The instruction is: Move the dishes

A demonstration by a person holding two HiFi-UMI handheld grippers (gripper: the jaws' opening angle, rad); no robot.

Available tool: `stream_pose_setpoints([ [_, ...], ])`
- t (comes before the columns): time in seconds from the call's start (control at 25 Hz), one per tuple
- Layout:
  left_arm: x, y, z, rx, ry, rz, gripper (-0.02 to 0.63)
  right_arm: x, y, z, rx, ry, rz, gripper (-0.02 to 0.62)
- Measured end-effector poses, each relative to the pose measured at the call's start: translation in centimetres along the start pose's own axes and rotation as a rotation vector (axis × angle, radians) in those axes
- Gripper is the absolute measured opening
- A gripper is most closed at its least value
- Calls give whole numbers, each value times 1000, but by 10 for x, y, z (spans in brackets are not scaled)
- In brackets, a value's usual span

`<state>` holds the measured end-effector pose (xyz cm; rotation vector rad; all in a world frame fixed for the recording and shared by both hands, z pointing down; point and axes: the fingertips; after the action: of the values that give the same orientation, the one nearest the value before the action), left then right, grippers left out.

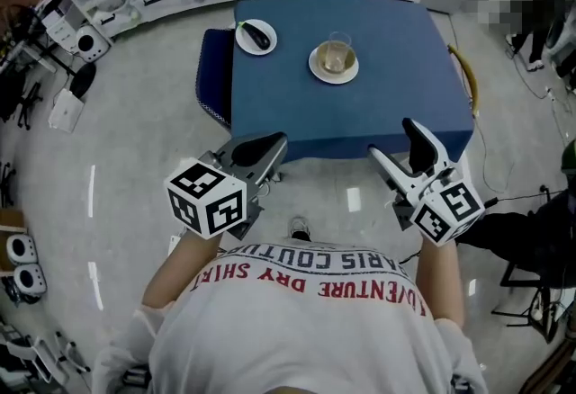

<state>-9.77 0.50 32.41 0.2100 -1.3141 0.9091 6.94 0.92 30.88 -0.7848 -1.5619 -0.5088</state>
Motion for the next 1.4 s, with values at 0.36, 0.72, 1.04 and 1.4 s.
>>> stream_pose_setpoints([
  [0.36,-27,-70,38,-1,20,5,26,-1,-37,-74,2,-22,32,345],
  [0.72,-40,-88,47,-18,11,10,28,-9,-65,-98,-11,13,13,350],
  [1.04,-58,-123,69,-30,18,8,28,-3,-101,-134,-20,13,63,350],
  [1.4,-70,-180,108,-56,50,50,28,19,-151,-187,-27,21,158,348],
])
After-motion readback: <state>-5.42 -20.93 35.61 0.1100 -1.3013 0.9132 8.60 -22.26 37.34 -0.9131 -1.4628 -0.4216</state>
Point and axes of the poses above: the fingertips, and each gripper's own axes: y backward along the fingers, z to its left, x out of its underside, and after that the axes turned 10 degrees about -x, right-handed
